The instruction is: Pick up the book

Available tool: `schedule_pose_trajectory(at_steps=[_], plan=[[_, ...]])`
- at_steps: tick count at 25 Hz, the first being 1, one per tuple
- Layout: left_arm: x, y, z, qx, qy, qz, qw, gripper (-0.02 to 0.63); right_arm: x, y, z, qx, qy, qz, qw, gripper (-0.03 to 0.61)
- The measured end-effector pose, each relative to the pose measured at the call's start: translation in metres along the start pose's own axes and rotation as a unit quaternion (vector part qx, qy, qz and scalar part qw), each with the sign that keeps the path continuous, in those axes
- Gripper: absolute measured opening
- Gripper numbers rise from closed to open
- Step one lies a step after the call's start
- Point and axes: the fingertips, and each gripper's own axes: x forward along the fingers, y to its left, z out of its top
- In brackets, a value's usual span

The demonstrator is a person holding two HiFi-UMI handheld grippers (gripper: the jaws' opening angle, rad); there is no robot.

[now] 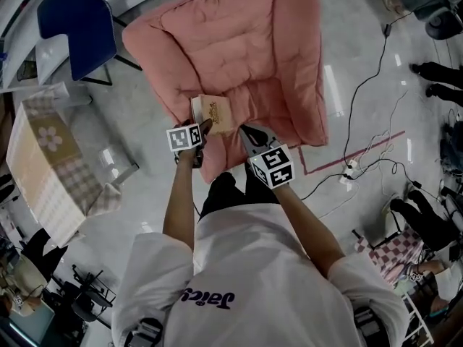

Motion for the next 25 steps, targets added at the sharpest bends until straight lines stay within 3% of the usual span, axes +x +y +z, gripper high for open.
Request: schedule_pose_trajectory(at_steps=[4, 21, 25], plan=[[0.023, 0.011, -0.005, -0.025, 0.018, 0.005, 0.9995, 0.36, 0.008, -0.015, -0.005, 0.01, 0.015, -0.001, 1.0, 0.014], [0.093, -0.017, -0.037, -0.012, 0.092, -0.008, 0.9957, 0.359, 0.022, -0.046, -0.031, 0.044, 0.044, -0.014, 0.998, 0.014], [0.108, -0.025, -0.044, -0.009, 0.104, 0.005, 0.9945, 0.357, 0.02, -0.053, -0.038, 0.052, 0.046, -0.02, 0.997, 0.014]])
